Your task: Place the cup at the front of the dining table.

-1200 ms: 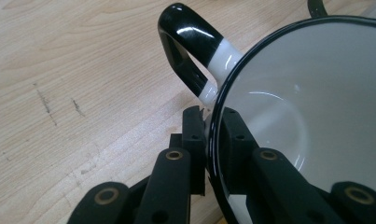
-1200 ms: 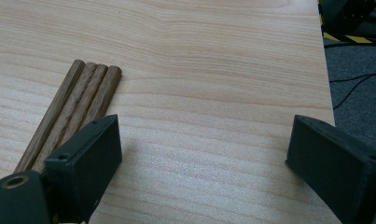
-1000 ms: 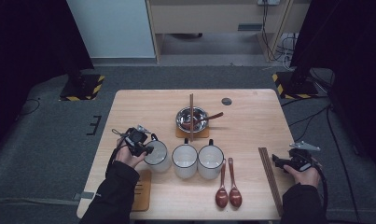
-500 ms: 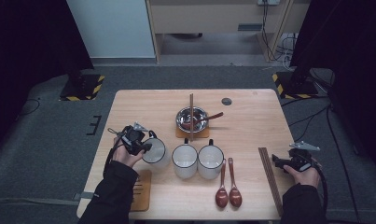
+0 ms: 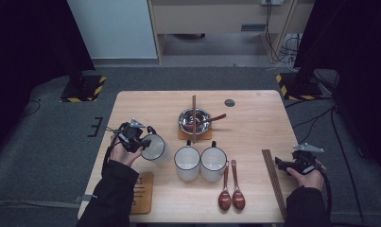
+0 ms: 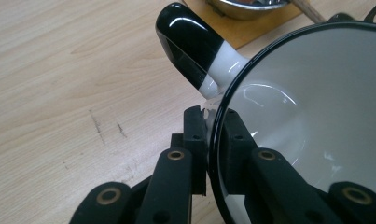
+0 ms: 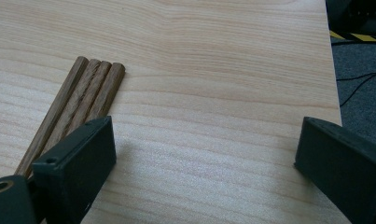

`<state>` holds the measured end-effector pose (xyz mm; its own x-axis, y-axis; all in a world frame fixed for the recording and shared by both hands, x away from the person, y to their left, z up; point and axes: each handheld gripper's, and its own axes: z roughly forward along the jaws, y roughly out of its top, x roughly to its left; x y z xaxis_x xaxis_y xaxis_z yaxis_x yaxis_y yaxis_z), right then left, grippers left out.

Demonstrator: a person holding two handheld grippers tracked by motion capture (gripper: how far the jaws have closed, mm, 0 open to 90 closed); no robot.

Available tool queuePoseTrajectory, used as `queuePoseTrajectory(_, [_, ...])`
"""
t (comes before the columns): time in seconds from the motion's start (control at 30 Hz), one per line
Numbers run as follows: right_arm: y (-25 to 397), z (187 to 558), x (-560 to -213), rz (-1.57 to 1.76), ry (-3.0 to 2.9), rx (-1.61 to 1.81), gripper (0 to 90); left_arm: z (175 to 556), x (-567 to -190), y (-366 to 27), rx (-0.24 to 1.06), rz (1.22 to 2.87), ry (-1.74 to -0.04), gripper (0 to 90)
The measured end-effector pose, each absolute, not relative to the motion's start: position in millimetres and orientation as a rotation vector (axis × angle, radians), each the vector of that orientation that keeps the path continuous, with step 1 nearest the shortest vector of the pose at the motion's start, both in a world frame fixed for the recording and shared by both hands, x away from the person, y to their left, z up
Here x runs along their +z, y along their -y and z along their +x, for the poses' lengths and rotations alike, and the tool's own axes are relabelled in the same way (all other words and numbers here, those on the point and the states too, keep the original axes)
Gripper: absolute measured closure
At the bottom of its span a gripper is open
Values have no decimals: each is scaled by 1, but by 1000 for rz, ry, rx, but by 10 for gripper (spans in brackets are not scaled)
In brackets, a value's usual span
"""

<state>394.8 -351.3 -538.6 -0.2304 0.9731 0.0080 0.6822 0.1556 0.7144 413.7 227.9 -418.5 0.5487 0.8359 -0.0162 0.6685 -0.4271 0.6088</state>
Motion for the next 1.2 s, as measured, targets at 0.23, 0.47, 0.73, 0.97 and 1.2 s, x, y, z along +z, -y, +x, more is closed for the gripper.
queuePoseTrajectory(0.23, [351, 395, -539, 1569, -1990, 838, 33, 420, -409, -228, 420, 2210, -1205, 824])
queuePoseTrajectory(0.47, [351, 395, -539, 1567, -1992, 838, 32, 427, -403, -224, 438, 2222, -1205, 825])
queuePoseTrajectory(0.73, [351, 395, -539, 1571, -1991, 838, 29, 439, -397, -217, 463, 2217, -1209, 826])
queuePoseTrajectory(0.97, [351, 395, -539, 1570, -1992, 838, 28, 451, -397, -211, 461, 2224, -1224, 826])
queuePoseTrajectory(1.2, [351, 395, -539, 1570, -1993, 838, 28, 464, -402, -205, 463, 2230, -1244, 827])
